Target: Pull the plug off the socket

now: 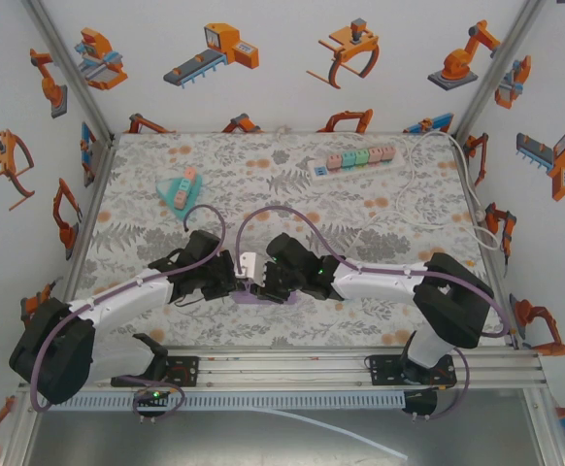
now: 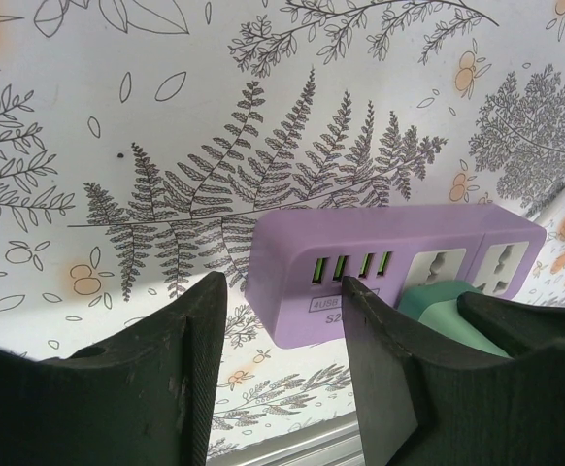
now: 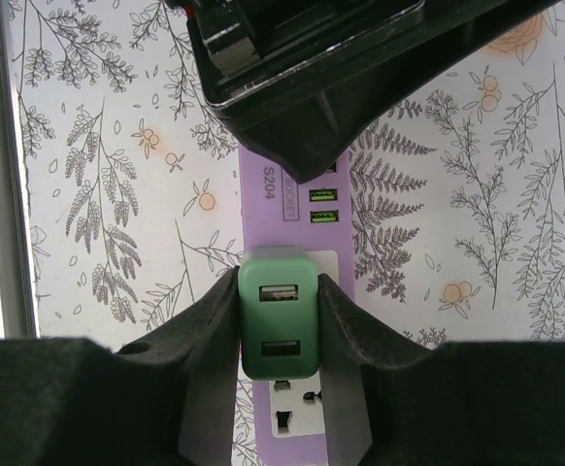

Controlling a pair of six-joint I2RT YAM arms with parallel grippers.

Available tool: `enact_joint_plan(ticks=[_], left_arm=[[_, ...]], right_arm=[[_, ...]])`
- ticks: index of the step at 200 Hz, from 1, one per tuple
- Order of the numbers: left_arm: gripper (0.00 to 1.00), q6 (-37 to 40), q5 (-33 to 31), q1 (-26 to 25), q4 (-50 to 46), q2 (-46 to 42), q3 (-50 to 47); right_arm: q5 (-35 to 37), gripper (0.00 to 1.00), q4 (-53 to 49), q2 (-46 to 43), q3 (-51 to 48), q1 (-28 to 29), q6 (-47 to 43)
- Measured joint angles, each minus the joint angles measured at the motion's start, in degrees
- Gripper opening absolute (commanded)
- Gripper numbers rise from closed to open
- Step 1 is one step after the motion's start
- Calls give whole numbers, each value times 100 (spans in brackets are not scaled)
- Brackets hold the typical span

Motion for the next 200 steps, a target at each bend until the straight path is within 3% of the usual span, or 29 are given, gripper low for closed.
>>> enact_joint_plan(ticks=[46,97,177,200], left_arm=[[56,249,376,-210,284,240,9],[50,319,168,-404,173,470,240],[50,251,26,-424,57,503,343],[52,254,-26,-442,57,411,317]], right_arm=[[-68,21,81,-9,-46,-22,46],[-173,21,72,-9,-46,-129,131],[-393,20,553,-442,116,-380,308],[-382,14,627,-649,87,-452,487]])
